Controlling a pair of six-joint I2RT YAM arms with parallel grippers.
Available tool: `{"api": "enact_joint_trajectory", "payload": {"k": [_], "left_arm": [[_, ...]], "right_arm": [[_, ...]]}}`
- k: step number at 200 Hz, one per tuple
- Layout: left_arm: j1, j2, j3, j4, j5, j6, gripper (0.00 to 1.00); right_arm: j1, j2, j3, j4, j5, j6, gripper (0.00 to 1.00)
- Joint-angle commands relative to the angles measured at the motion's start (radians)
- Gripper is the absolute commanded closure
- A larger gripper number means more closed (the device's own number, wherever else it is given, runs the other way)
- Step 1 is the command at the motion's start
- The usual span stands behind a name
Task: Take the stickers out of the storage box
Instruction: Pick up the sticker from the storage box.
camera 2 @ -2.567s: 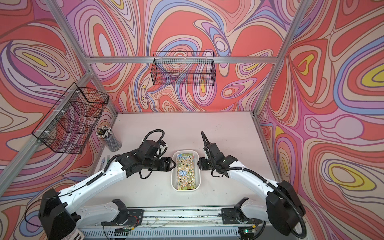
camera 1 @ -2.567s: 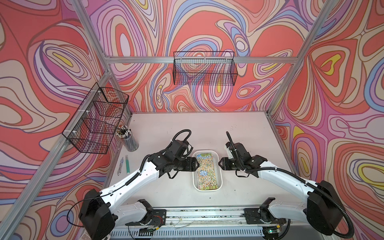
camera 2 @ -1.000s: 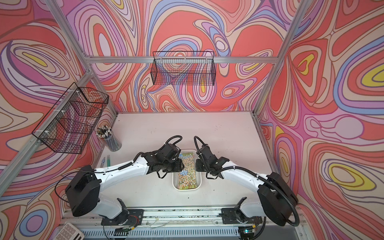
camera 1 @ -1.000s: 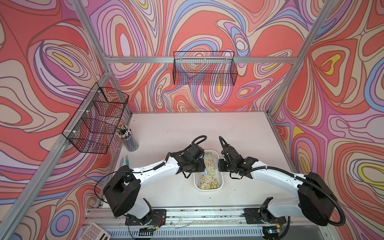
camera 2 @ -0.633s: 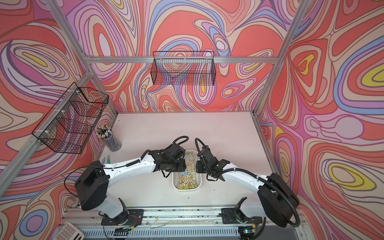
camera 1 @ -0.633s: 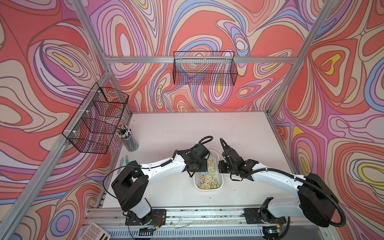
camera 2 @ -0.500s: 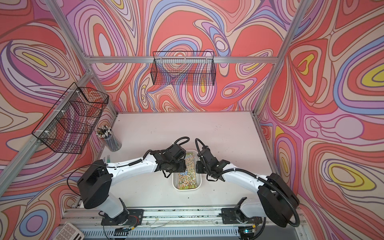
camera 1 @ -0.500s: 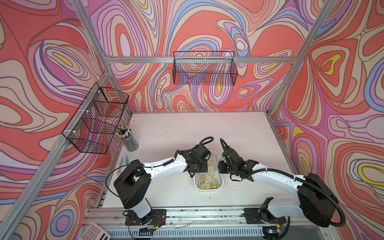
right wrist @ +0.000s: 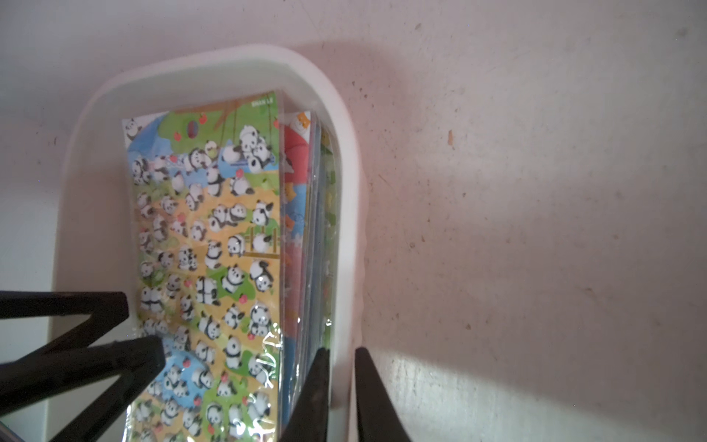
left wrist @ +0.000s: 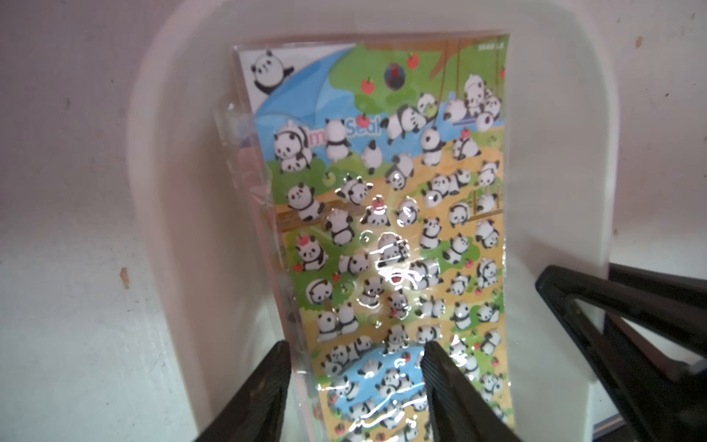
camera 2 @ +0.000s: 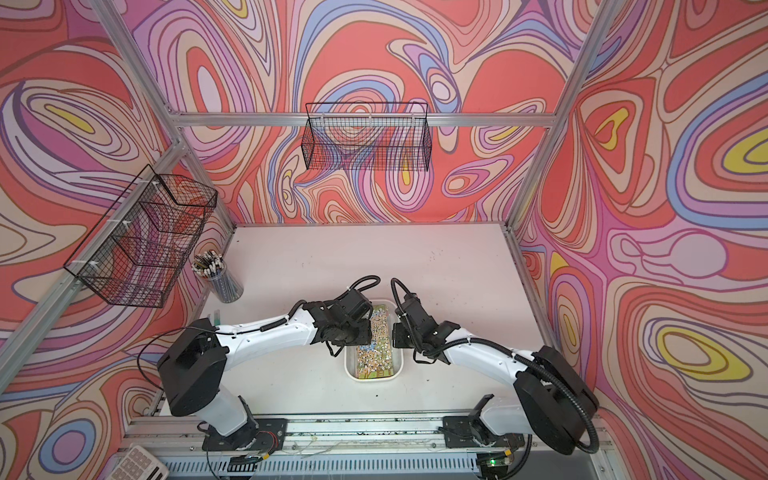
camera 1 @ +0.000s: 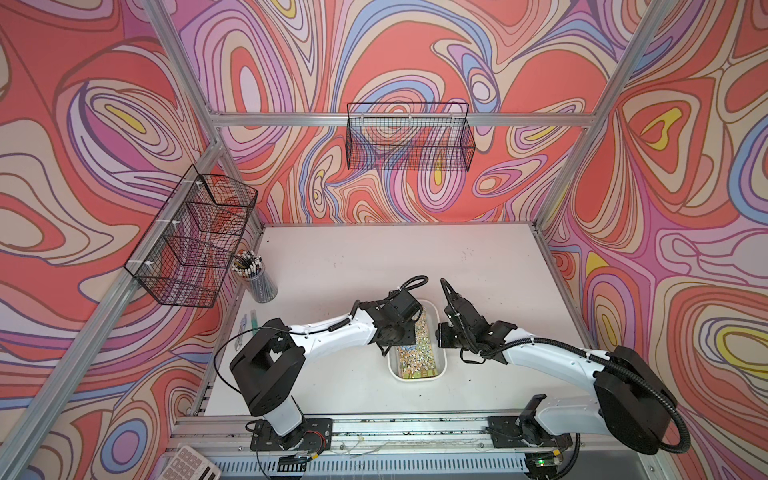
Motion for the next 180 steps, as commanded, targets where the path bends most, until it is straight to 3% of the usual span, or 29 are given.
{"api": "enact_joint_trajectory", "payload": {"k": [1,81,180], "left_arm": [[-0.005,0.022,-0.002,0.009,0.008,-0.029,0.43],[-0.006,0.022,-0.029,0.079,0.032,-0.07,0.48],[-0.005,-0.089,-0.138,0.238,0.04,-0.121,0.54]], "right_arm": [[0.007,-0.019,-0.019,0.01,0.001,0.013,0.85],[0.007,-0.032,-0.036,0.02,-0.002,0.019,0.86],[0.007,-0.027,-0.038,0.02,-0.001,0.021,0.87]]}}
